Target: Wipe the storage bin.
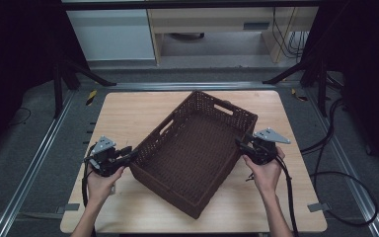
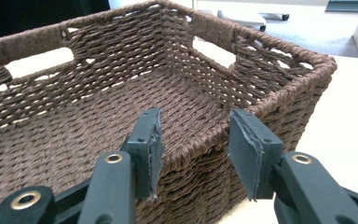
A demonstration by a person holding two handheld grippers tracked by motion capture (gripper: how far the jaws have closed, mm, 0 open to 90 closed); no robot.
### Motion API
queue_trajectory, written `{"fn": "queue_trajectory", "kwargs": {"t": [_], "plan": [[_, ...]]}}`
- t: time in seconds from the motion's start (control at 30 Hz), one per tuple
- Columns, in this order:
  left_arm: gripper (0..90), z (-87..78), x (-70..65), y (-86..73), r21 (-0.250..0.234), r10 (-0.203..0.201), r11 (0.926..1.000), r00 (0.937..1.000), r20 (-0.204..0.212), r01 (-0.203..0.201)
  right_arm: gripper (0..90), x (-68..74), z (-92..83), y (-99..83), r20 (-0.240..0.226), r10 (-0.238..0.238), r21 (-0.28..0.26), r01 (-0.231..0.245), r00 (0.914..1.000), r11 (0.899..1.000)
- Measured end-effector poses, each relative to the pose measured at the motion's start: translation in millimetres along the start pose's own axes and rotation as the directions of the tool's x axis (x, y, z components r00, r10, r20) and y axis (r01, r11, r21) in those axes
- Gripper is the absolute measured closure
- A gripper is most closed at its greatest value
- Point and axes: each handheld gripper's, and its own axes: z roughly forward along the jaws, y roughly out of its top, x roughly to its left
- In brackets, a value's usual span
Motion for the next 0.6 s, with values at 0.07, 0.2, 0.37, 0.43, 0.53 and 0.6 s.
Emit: {"fn": "queue_trajectory", "kwargs": {"t": [0.07, 0.2, 0.37, 0.43, 0.53, 0.6], "plan": [[71.4, 0.1, -3.1, -1.3, 0.004, 0.001, 1.0, 0.9997, 0.026, -0.001, 55.9, -1.2, 3.0, 0.5, 0.006, 0.001, -0.008, -0.001, 1.0, 1.0], [77.8, -2.4, -11.7, -2.8, 0.013, 0.047, 0.9988, 0.9989, 0.007, -0.047, 54.8, -1.7, 7.0, 4.7, 0.02, 0.006, 0.007, -0.006, 0.9998, 1.0], [77.1, -7.9, -18.1, -10.0, -0.002, 0.027, 0.9996, 0.9994, 0.021, -0.027, 47.0, 4.4, -4.1, 9.2, 0.004, 0.01, -0.028, -0.01, 0.9999, 1.0], [76.7, -10.1, -22.9, -12.6, -0.008, 0.021, 0.9998, 0.9997, 0.011, -0.021, 45.3, 8.0, -9.4, 9.4, -0.012, 0.005, -0.031, -0.005, 0.9999, 0.999], [75.9, -13.1, -29.6, -16.5, -0.017, 0.022, 0.9996, 0.9997, 0.003, -0.022, 44.5, 11.9, -12.4, 7.1, -0.034, 0.007, -0.026, -0.008, 0.9994, 1.0], [74.7, -14.7, -31.3, -17.9, -0.019, 0.032, 0.9993, 0.9995, 0.004, -0.032, 44.8, 14.9, -11.2, 3.7, -0.046, 0.006, -0.009, -0.007, 0.9989, 1.0]]}}
